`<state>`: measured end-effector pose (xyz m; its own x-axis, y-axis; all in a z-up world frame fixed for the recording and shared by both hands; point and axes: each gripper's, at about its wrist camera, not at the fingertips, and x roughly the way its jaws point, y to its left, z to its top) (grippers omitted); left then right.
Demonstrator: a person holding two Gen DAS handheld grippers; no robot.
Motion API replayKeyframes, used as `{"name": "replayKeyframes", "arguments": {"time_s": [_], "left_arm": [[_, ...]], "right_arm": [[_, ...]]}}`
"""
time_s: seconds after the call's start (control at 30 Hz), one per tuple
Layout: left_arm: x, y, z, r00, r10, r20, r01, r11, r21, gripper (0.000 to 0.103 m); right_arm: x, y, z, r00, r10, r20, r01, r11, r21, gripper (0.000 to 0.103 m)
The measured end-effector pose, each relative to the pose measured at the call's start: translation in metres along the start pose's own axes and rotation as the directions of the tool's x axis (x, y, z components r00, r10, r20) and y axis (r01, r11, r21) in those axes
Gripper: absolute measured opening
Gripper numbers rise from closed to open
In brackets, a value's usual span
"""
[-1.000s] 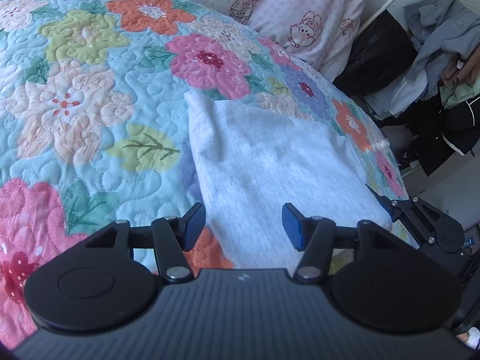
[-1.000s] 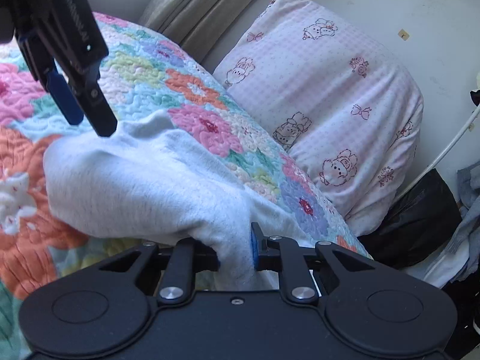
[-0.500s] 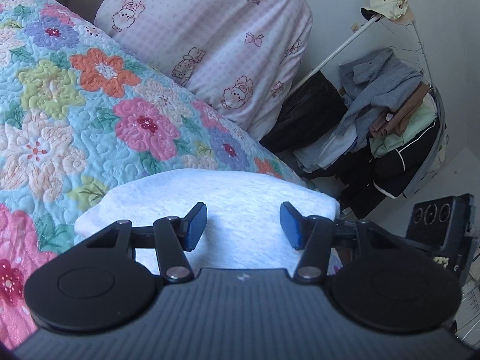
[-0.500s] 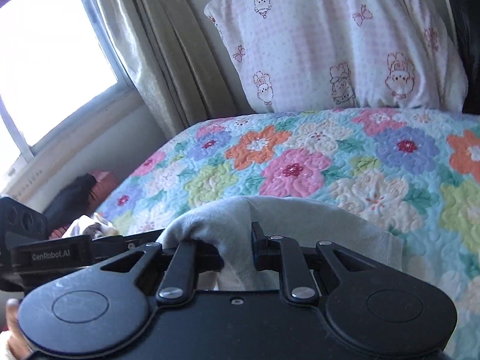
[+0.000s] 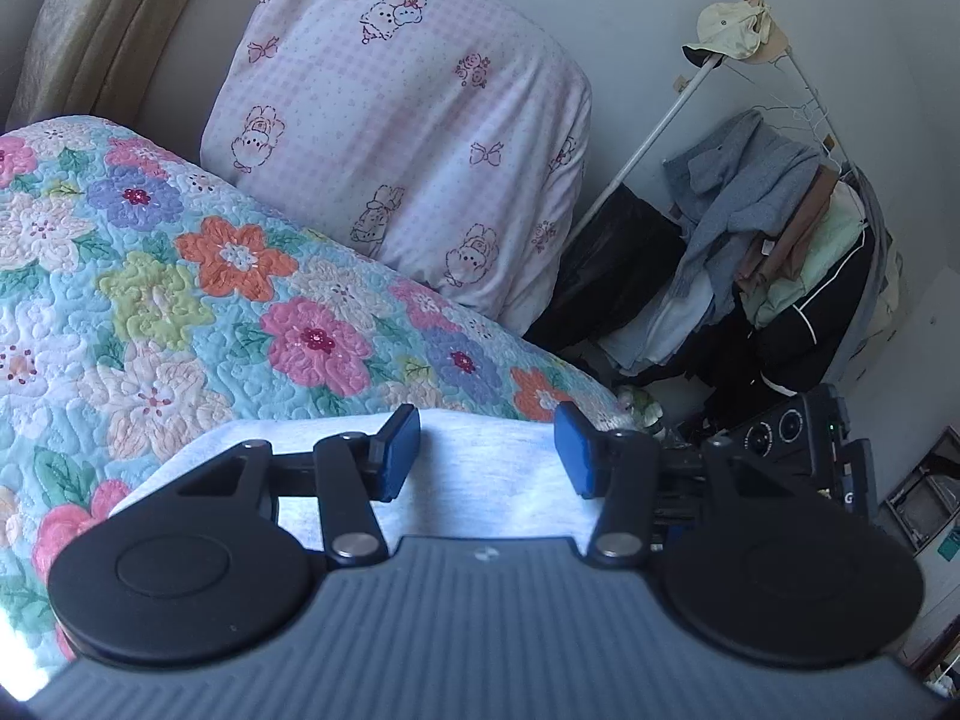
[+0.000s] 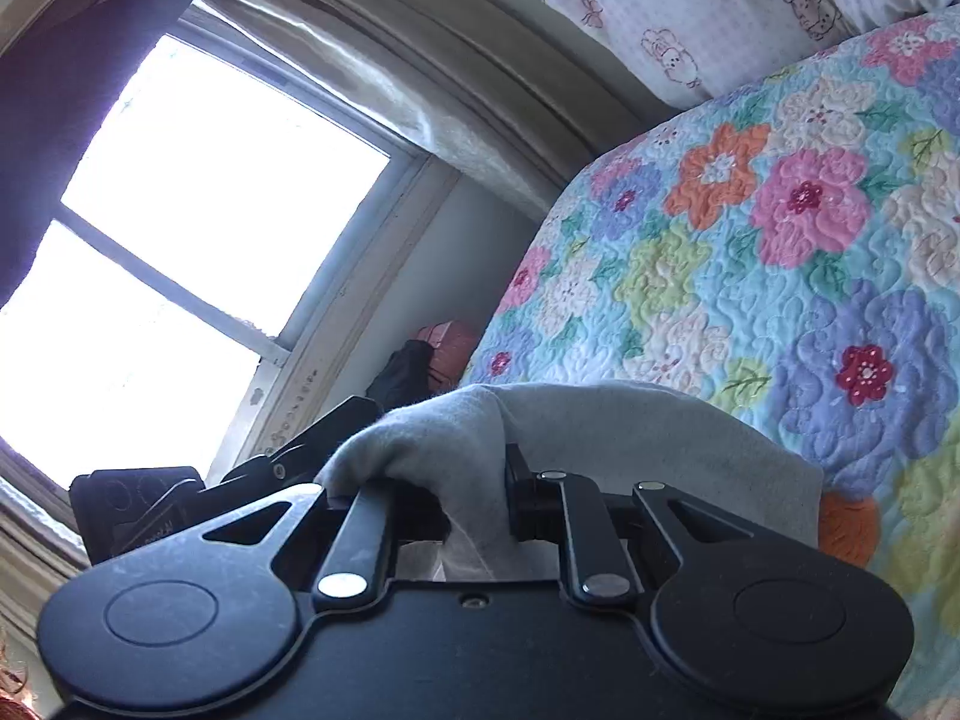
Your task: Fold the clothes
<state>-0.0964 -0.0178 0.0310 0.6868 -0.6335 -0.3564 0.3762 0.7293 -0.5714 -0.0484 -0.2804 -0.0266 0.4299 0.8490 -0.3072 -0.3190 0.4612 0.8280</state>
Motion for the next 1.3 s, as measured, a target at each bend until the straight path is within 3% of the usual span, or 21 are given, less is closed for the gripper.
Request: {"name": "replayKeyframes", "arguments": {"time_s": [0.1, 0.17, 0.3, 0.4, 0.47, 0.53, 0.6, 0.67, 0.73, 0.87, 0.93, 1.1, 1.13, 1.23, 1.3], "left_arm": [[-0.007, -0.004, 0.002, 1.0, 0.025, 0.013, -0.025, 0.999, 0.023, 0.048], [0.001, -0.001, 0.0, 0.999, 0.036, 0.011, -0.036, 0.999, 0.012, 0.048], [0.044, 0.028, -0.012, 0.997, 0.047, -0.063, -0.05, 0.998, -0.049, 0.048], [0.094, 0.06, -0.033, 0.985, 0.057, -0.163, -0.067, 0.996, -0.056, 0.048], [0.123, 0.078, -0.047, 0.965, 0.113, -0.238, -0.126, 0.991, -0.042, 0.048], [0.146, 0.092, -0.059, 0.94, 0.165, -0.298, -0.177, 0.984, -0.016, 0.048], [0.158, 0.096, -0.068, 0.934, 0.175, -0.311, -0.178, 0.984, 0.019, 0.048], [0.164, 0.094, -0.074, 0.931, 0.171, -0.322, -0.174, 0.985, 0.02, 0.048], [0.169, 0.088, -0.078, 0.932, 0.168, -0.323, -0.165, 0.986, 0.035, 0.048], [0.178, 0.075, -0.086, 0.929, 0.164, -0.331, -0.149, 0.986, 0.068, 0.048], [0.181, 0.074, -0.086, 0.924, 0.168, -0.343, -0.152, 0.986, 0.071, 0.049], [0.173, 0.083, -0.08, 0.929, 0.155, -0.335, -0.152, 0.988, 0.035, 0.049], [0.168, 0.085, -0.079, 0.931, 0.153, -0.33, -0.154, 0.988, 0.023, 0.049], [0.144, 0.09, -0.07, 0.937, 0.16, -0.311, -0.172, 0.985, -0.011, 0.049], [0.123, 0.094, -0.064, 0.947, 0.188, -0.262, -0.194, 0.981, 0.001, 0.05]], "right_arm": [[0.009, -0.009, 0.0, 0.994, 0.108, -0.032, -0.106, 0.992, 0.065, 0.02], [0.011, -0.014, 0.001, 0.993, 0.117, -0.027, -0.115, 0.992, 0.05, 0.02], [0.009, -0.033, 0.01, 0.997, -0.07, 0.033, 0.073, 0.993, -0.094, 0.02], [0.001, -0.057, 0.016, 0.962, -0.255, 0.1, 0.268, 0.951, -0.151, 0.02], [-0.009, -0.079, 0.023, 0.925, -0.357, 0.13, 0.376, 0.911, -0.171, 0.02], [-0.019, -0.102, 0.029, 0.905, -0.399, 0.15, 0.42, 0.893, -0.163, 0.02], [-0.028, -0.123, 0.035, 0.911, -0.388, 0.14, 0.406, 0.903, -0.139, 0.02], [-0.027, -0.137, 0.038, 0.9, -0.423, 0.106, 0.436, 0.884, -0.171, 0.024], [-0.025, -0.148, 0.039, 0.868, -0.491, 0.08, 0.496, 0.845, -0.198, 0.03], [-0.031, -0.175, 0.035, 0.799, -0.599, 0.052, 0.601, 0.794, -0.086, 0.036], [-0.031, -0.18, 0.028, 0.74, -0.672, 0.03, 0.673, 0.739, -0.038, 0.039], [-0.045, -0.15, 0.003, 0.658, -0.743, 0.125, 0.751, 0.66, -0.032, 0.043], [-0.051, -0.141, -0.004, 0.65, -0.746, 0.147, 0.758, 0.651, -0.048, 0.043], [-0.062, -0.118, -0.034, 0.676, -0.708, 0.205, 0.736, 0.664, -0.135, 0.043], [-0.057, -0.101, -0.064, 0.691, -0.688, 0.222, 0.722, 0.644, -0.252, 0.036]]}}
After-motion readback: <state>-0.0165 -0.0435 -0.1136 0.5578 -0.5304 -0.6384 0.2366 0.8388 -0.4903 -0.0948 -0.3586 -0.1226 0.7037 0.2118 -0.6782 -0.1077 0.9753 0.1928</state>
